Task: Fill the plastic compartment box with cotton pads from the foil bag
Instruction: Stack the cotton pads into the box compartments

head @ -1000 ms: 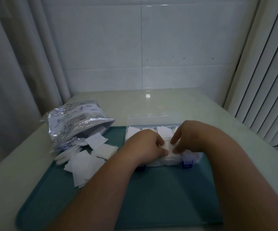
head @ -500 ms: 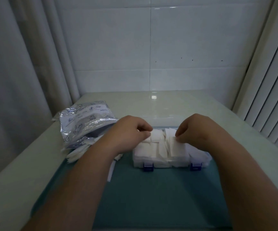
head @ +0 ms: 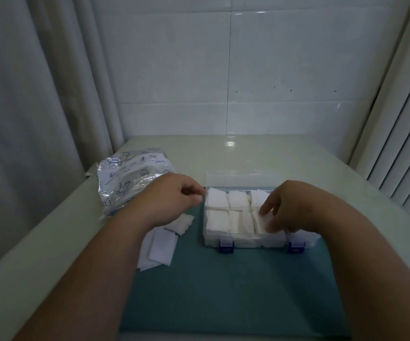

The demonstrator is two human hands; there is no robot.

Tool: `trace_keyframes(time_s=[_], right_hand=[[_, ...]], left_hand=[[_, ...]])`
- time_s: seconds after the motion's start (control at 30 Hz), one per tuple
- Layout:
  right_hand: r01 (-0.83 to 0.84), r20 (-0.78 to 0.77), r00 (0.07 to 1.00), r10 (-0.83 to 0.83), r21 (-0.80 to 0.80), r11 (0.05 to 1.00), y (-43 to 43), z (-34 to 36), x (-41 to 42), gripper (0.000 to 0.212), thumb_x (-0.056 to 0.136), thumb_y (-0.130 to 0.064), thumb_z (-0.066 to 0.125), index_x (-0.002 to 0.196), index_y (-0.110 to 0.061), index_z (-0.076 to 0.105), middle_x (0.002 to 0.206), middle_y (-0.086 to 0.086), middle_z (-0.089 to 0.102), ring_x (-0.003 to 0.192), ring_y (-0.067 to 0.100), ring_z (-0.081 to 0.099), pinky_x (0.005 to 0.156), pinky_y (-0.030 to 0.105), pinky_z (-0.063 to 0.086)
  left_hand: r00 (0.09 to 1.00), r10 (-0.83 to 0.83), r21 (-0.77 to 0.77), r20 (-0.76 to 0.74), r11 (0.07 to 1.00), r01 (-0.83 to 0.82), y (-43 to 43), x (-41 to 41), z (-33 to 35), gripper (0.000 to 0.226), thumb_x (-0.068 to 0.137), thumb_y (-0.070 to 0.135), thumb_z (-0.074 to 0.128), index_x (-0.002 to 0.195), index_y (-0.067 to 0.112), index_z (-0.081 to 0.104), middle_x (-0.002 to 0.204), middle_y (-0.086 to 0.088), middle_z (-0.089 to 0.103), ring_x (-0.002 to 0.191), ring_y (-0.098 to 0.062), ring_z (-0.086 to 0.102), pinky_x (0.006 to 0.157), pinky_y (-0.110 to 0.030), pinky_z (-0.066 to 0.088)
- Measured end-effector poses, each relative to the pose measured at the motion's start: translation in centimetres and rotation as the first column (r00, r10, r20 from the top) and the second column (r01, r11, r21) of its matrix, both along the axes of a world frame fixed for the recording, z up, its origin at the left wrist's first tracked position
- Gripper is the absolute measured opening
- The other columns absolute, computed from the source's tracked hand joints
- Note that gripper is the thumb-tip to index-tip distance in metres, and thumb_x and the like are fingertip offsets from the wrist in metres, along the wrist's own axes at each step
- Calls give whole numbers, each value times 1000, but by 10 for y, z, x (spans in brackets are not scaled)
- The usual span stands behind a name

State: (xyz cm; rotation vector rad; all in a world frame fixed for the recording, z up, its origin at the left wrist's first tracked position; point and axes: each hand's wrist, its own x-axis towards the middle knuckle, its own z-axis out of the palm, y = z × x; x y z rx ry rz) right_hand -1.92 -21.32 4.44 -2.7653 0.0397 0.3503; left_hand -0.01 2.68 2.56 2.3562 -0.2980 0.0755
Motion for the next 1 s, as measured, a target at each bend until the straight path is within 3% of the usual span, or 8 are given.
trace_keyframes(time_s=[0.13, 0.3, 0.4, 0.53, 0.67, 0.77, 0.9, 1.0], right_hand=[[-22, -26, 999, 22, -6, 1000, 0, -3, 0, 34, 78, -22, 78, 110, -30, 73, 94, -3, 64, 72, 12, 59, 64, 18, 48], [-78, -28, 997, 75, -142, 987, 5, 1, -3, 44, 83, -26, 73, 125, -29, 65, 117, -2, 61, 93, 15, 55, 92, 25, 48], [-68, -18, 998, 66, -161, 985, 5, 3, -3, 44, 81, -28, 76, 123, -27, 67, 116, -2, 63, 90, 14, 58, 86, 24, 48], [-41, -26, 999, 38, -116, 992, 4, 4, -4, 41, 79, -26, 77, 119, -26, 69, 110, -1, 66, 81, 14, 61, 85, 25, 52], [-40, -34, 999, 36, -123, 992, 6, 4, -4, 41, 79, -26, 77, 119, -27, 69, 109, 0, 66, 85, 16, 62, 86, 26, 52], [-46, -37, 998, 41, -133, 990, 5, 4, -2, 42, 79, -25, 77, 121, -24, 69, 113, 1, 66, 86, 17, 63, 86, 27, 53], [-33, -49, 998, 24, -183, 982, 4, 2, 1, 47, 78, -32, 78, 121, -17, 67, 114, 5, 65, 94, 21, 64, 93, 32, 52], [-16, -30, 1000, 10, -232, 973, 2, 0, 3, 54, 75, -39, 78, 121, -15, 65, 111, 3, 66, 96, 19, 61, 93, 32, 51]], left_hand=[[1000, -6, -14, -6, 1000, 6, -2, 1, -3, 15, 89, 21, 68, 99, 30, 74, 92, 21, 67, 88, 3, 62, 76, -14, 45], [998, -17, -15, -52, 1000, 17, -6, 0, -13, 13, 89, 22, 69, 97, 32, 72, 94, 18, 69, 92, 1, 64, 88, -22, 49], [1000, 6, 7, -8, 1000, -6, -11, -2, -13, 13, 88, 25, 69, 99, 30, 73, 95, 17, 70, 90, 0, 64, 88, -26, 51], [992, -37, 93, 119, 995, 26, -45, -10, 1, 12, 86, 34, 67, 94, 29, 74, 89, 16, 69, 84, -1, 61, 77, -20, 48], [994, -72, 152, 81, 987, 59, -76, -15, -7, 12, 86, 41, 65, 88, 29, 65, 90, 12, 65, 85, -9, 60, 79, -32, 53], [997, -41, 194, 65, 981, 27, -81, -13, -14, 19, 85, 46, 64, 91, 30, 57, 91, 11, 62, 85, -12, 59, 76, -33, 52], [998, -47, 178, 36, 983, 40, -81, -11, -16, 10, 82, 28, 68, 86, 33, 60, 80, 14, 62, 82, -9, 60, 74, -29, 51], [998, -66, 197, 11, 978, 62, -80, -12, -18, 23, 81, 16, 61, 87, 36, 72, 81, 15, 61, 83, -10, 60, 76, -26, 50]])
